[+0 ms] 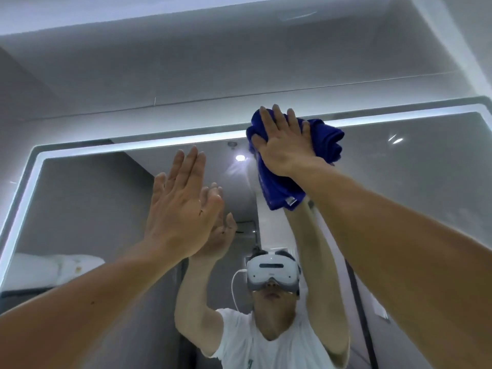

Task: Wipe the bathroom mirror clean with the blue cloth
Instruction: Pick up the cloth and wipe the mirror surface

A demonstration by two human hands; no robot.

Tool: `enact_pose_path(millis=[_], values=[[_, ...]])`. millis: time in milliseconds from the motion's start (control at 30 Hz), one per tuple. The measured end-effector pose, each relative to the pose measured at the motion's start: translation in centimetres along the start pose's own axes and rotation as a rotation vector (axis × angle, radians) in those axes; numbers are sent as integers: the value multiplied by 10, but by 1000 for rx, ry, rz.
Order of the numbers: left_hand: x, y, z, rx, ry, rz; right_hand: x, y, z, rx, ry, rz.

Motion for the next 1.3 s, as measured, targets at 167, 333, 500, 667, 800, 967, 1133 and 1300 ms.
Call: enact_pose_path(millis=[167,333,500,667,800,967,1133,1300], values=[[2,12,2,26,-36,13,-47,58,-14,71,41,344],[-11,5,4,-26,-83,13,-172,57,-9,116,163,546],[-25,-6,6,-45,-91,4,-219,-14,14,-40,154,574],[-38,-20,8,-51,-42,9,-153,-60,27,-86,37,223],[-49,-40,4,-97,-20,19,-120,-51,20,-57,-45,-58],[-60,-75,-6,-149,-30,29,-205,-37,23,-49,-9,99],[-76,-100,-14,-162,-61,7,-310,-71,29,-87,62,232],[-89,-112,-20,-147,-31,6,-307,-98,39,-114,88,230]])
Point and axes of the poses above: each hand's wrist, its own x-axis towards the middle knuckle, its own z-axis out of the back of the hand, y = z × x, the point moved 3 cm from there along x, towards the middle knuckle, and after that the axes turned 10 degrees about -y, right-handed, at the moved point
